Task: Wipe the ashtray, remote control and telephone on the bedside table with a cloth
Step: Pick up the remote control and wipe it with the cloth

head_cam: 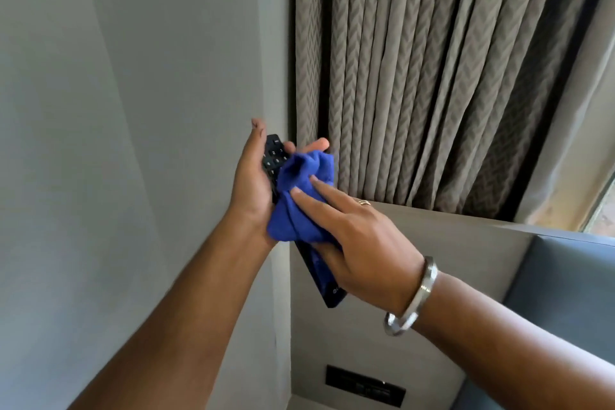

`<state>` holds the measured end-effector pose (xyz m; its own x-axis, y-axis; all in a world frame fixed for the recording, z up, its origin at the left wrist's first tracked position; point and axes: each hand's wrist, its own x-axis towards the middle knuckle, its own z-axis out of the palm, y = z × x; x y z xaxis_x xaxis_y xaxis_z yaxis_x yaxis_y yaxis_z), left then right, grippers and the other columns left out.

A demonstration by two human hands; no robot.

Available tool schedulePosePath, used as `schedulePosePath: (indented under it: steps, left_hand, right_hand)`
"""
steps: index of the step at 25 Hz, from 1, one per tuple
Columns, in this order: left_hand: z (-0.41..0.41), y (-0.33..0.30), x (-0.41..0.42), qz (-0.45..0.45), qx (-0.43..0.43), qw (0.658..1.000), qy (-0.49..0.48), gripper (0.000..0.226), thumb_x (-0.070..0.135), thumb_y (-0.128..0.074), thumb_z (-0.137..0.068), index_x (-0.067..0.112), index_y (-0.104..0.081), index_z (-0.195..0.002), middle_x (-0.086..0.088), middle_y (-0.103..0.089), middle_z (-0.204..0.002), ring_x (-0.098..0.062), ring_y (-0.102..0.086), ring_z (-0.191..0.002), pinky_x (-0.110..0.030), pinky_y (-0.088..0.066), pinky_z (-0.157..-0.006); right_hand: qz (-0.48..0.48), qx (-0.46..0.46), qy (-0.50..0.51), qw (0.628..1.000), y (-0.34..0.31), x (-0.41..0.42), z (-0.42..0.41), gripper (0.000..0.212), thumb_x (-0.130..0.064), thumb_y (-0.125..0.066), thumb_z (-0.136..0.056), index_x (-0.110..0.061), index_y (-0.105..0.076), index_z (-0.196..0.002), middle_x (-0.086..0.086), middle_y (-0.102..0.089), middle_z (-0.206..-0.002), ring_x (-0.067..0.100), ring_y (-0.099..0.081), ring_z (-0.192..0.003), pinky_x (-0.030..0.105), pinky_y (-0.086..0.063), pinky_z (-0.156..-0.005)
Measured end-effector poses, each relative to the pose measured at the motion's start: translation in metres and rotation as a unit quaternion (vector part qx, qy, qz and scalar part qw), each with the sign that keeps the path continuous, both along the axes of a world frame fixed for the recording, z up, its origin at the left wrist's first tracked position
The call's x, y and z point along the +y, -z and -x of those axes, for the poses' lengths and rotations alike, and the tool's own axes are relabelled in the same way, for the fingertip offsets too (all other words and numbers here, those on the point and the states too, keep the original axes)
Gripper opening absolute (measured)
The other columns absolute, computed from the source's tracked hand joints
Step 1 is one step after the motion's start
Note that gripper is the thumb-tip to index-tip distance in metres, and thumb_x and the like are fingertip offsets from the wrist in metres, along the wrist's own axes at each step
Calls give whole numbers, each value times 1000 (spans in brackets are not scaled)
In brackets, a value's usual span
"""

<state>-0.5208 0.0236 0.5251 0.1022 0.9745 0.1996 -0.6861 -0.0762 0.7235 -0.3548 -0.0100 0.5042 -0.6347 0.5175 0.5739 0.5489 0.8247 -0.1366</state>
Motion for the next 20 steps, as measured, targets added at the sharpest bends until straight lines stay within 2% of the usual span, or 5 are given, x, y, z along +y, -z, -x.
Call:
schedulePosePath:
  steps: [2,5,13,17,20]
  left_hand:
    - [21,-5,0,-3,-8,998,-66,65,77,-46,-85,16,-61,-69,-9,-76,-95,-33,-72,-101,-46,-53,-96]
    - [45,-11,0,-9,3,997,-73,65,79,-46,-84,19,-58,-63,-6,-76,-81,-35,-74,-96,-46,-61,-84]
    - [22,16,-8,-35,-50,998,-12,70,79,-53,-78,11,-68,-71,-15,-77,-91,-35,-73,-97,-48,-59,-88]
    - [7,13,-19,-31,-17,998,50,69,81,-61,-67,13,-64,-77,-18,-69,-126,-33,-62,-123,-48,-54,-99]
    - [14,7,-26,-47,-10,998,31,69,82,-54,-70,14,-67,-74,-16,-72,-121,-31,-67,-117,-45,-58,-93]
  right_hand:
    - [1,-45,-47,998,16,4,-17,49,-11,-56,-81,-22,-54,-129,2,-65,-117,29,-62,-97,42,-52,-80]
    - [25,-124,-22,992,43,13,-40,48,-12,-59,-77,-29,-60,-122,-4,-67,-107,25,-62,-93,37,-50,-79]
    - [32,204,20,978,-4,4,-21,39,-35,-67,-82,-40,-58,-120,-13,-62,-89,6,-59,-85,17,-44,-75]
    - [-36,121,10,992,-18,-17,22,48,-28,-58,-81,-28,-55,-129,-1,-57,-94,18,-57,-83,33,-48,-77]
    - [-14,75,-25,997,-14,-23,26,44,-28,-57,-83,-26,-58,-127,0,-56,-93,18,-54,-78,34,-48,-73]
